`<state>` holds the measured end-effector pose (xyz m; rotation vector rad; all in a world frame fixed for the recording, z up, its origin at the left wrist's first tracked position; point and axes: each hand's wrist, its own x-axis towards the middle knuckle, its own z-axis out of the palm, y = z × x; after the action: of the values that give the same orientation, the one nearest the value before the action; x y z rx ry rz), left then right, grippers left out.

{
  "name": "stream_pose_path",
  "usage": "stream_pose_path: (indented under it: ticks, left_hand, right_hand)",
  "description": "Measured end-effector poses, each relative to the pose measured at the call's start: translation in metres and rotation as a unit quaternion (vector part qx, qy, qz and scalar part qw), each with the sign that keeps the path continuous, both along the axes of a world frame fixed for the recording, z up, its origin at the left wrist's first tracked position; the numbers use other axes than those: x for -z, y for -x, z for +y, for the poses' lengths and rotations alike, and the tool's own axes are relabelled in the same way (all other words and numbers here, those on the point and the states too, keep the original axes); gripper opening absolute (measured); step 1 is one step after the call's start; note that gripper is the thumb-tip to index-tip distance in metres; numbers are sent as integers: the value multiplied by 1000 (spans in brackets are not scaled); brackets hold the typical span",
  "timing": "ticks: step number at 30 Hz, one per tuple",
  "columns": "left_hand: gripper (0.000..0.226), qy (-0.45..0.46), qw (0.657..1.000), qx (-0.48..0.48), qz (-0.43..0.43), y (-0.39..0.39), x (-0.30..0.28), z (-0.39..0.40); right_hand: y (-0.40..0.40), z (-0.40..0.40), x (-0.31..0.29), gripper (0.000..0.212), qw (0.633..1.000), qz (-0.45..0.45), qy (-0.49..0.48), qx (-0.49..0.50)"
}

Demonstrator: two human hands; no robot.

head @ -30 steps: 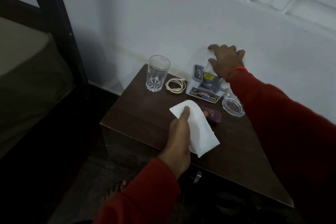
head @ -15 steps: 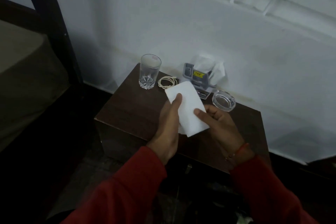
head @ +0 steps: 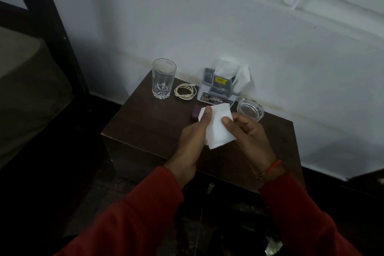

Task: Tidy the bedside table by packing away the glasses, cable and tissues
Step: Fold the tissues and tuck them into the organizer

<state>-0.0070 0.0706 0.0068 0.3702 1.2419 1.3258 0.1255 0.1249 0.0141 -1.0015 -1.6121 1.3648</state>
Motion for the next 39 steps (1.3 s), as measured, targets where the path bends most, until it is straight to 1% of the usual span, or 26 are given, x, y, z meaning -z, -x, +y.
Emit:
stream_pose_path:
  ticks: [2,4,6,8,9,12,15,17,19,23,26,29,31,34,36,39]
  left_hand:
    - [27,-6,1000,-17,-24,3,-1,-3]
    - [23,-26,997,-57,-39,7,-3,-4]
    - [25,-43,994,-87,-57,9,-6,-3]
    - [25,-58,993,-89,-52,8,-7,-1]
    - [26,-63,994,-79,-37,7,-7,-1]
    - [23,-92,995,-42,7,3,-6,-2]
    - [27,-111,990,-20,79,1,-3,-2]
    - [26,-118,986,-13,115,2,0,-1]
    - [23,-127,984,-11,125,2,3,0]
    - [29,-135,978,15,158,2,11,2]
    - [26,-152,976,50,147,0,15,3]
    - [29,-150,978,98,104,-3,13,1]
    - [30,-143,978,126,83,-3,11,-1]
    - [25,-123,978,140,93,-3,7,-4]
    - [26,-106,979,143,103,-2,7,-4]
    - [29,-66,972,187,124,1,8,-7]
  right_hand:
    - [0,-2,-1,15,999,-31,-21,-32]
    - [-1,-1,-1,16,997,-66,-34,-32]
    - [-1,0,-1,25,995,-94,-37,-7]
    - [-1,2,-2,38,995,-95,-38,16]
    - [-1,2,-3,41,996,-79,-31,19]
    - [0,2,-5,38,1000,-13,13,23]
    - [0,0,-5,27,999,19,28,29]
    - [1,-1,-5,25,997,52,38,42]
    - [2,0,-7,25,994,87,46,56]
    - [5,-1,-13,26,982,150,72,86]
    - [5,0,-19,25,975,173,81,114]
    - [2,4,-18,12,970,176,101,135]
    - [-1,7,-16,9,970,166,106,141]
    - [-4,10,-17,17,969,170,109,145]
    - [-7,12,-18,25,966,181,105,153]
    - [-11,14,-22,35,957,194,97,192]
